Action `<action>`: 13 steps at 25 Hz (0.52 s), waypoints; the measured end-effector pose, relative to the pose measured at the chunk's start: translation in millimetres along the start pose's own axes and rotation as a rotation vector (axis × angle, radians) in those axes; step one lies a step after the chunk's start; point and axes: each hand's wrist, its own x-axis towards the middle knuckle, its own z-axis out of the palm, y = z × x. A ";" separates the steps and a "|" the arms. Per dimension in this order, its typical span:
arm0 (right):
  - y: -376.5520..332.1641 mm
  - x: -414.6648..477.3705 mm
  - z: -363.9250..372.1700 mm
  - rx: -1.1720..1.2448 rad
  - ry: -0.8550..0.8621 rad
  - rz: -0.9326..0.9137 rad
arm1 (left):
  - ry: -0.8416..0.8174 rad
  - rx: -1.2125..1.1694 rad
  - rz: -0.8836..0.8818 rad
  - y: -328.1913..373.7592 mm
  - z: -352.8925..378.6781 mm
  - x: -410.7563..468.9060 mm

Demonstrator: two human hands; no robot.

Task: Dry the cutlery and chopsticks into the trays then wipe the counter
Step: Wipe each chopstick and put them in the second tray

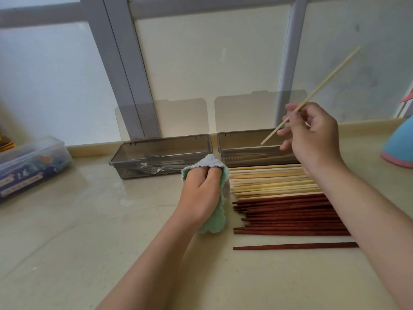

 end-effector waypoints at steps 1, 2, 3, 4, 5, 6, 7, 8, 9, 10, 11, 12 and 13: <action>0.4 5.2 2.3 -0.122 -0.012 -0.096 | 0.022 0.001 -0.010 0.5 -0.3 0.4; 1.8 9.5 4.7 -0.234 -0.035 -0.183 | 0.042 -0.002 -0.019 0.3 -0.5 1.0; 4.2 13.8 7.5 -0.341 -0.069 -0.266 | 0.053 -0.009 -0.027 -0.7 -0.8 1.9; 7.5 17.7 10.0 -0.462 -0.114 -0.334 | 0.060 -0.017 -0.032 -1.5 -0.8 2.5; 10.7 20.9 12.0 -0.596 -0.168 -0.377 | 0.066 -0.022 -0.040 -2.8 -0.7 3.3; 13.7 23.9 13.8 -0.731 -0.226 -0.397 | 0.070 -0.025 -0.047 -3.8 -0.9 3.8; 17.1 27.1 14.2 -0.857 -0.285 -0.403 | 0.075 -0.025 -0.052 -4.4 -0.8 4.3; 20.0 29.8 14.1 -0.970 -0.337 -0.396 | 0.077 -0.026 -0.055 -4.7 -0.8 4.2; 22.3 32.2 14.0 -1.071 -0.381 -0.377 | 0.078 -0.025 -0.054 -4.1 -0.8 3.6; 23.9 34.5 13.2 -1.163 -0.424 -0.348 | 0.077 -0.026 -0.052 -4.0 -0.5 3.6; 24.3 36.4 13.2 -1.241 -0.464 -0.311 | 0.074 -0.030 -0.049 -4.1 -0.2 3.7; 24.1 36.9 13.9 -1.300 -0.496 -0.267 | 0.069 -0.034 -0.049 -4.5 -0.2 4.1; 23.3 37.1 14.6 -1.343 -0.516 -0.224 | 0.066 -0.037 -0.048 -4.2 -0.1 4.2</action>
